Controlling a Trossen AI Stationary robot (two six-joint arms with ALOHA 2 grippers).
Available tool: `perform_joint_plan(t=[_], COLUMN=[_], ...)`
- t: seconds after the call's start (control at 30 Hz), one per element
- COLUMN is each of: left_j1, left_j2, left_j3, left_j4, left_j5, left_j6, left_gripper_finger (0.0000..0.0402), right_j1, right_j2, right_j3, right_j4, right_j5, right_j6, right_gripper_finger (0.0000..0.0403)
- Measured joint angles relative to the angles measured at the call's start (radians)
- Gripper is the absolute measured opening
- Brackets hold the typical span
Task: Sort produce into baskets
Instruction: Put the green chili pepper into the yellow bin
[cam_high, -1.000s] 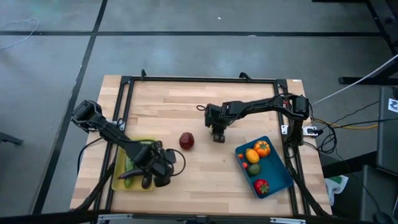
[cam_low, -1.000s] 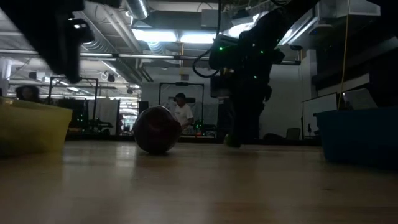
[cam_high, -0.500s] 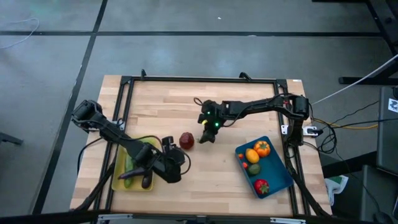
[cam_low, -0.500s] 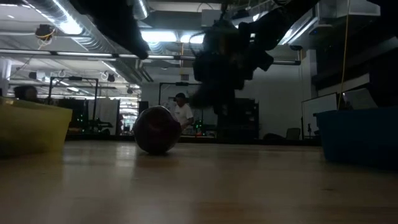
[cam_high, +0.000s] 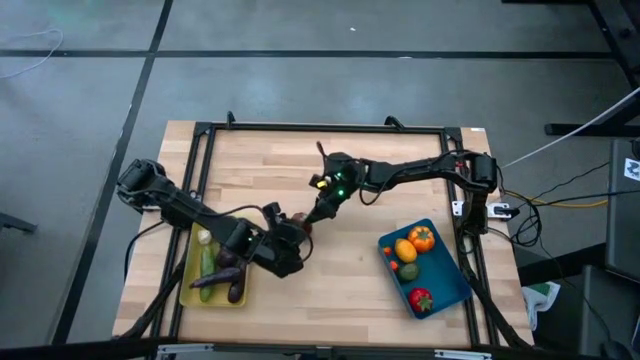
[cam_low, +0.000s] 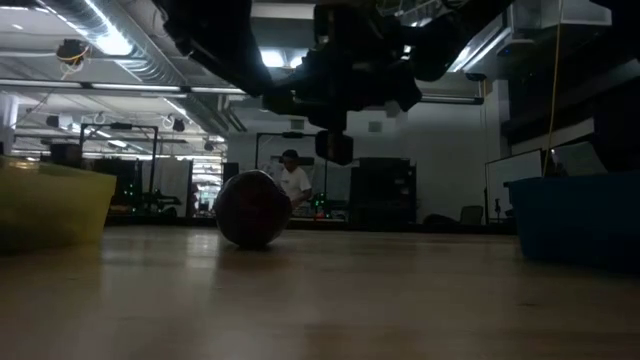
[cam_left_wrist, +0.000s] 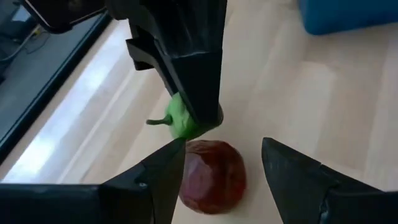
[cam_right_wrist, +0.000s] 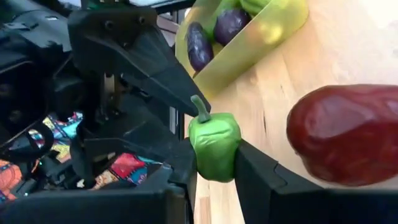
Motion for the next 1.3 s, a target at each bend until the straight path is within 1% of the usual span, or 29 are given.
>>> perform_joint_plan(t=[0.1,0.4,0.57,0.63,0.77,1.13,1.3], left_j1=[0.014,0.04,0.05,0.052,0.058,0.061,0.061], left_j2=[0.0,0.0,0.0,0.001,0.001,0.001,0.0], left_j3=[0.0,0.0,0.0,0.0,0.0,0.0,0.0], left_j4=[-0.001,-0.001,-0.006,-0.008,-0.021,-0.02,-0.016], left_j5=[-0.013,-0.051,-0.055,-0.081,-0.087,-0.083,-0.087], left_j6=[-0.002,-0.013,-0.051,-0.054,-0.102,-0.038,-0.003], left_gripper_finger=[0.021,0.021,0.021,0.021,0.021,0.021,0.021], right_j1=[-0.001,-0.003,-0.003,-0.002,0.001,0.001,0.001], right_j2=[0.0,-0.002,-0.002,-0.002,-0.002,-0.002,-0.002], right_j3=[0.0,0.0,0.0,0.0,0.0,0.0,0.0], right_j4=[0.013,0.02,0.02,0.024,0.024,0.025,0.072], right_j5=[0.001,0.012,0.014,0.005,0.028,0.073,0.074], right_j6=[0.028,0.033,0.063,0.077,0.09,0.181,0.256], right_gripper_finger=[0.0083,0.0083,0.0083,0.0083,0.0083,0.0083,0.0083])
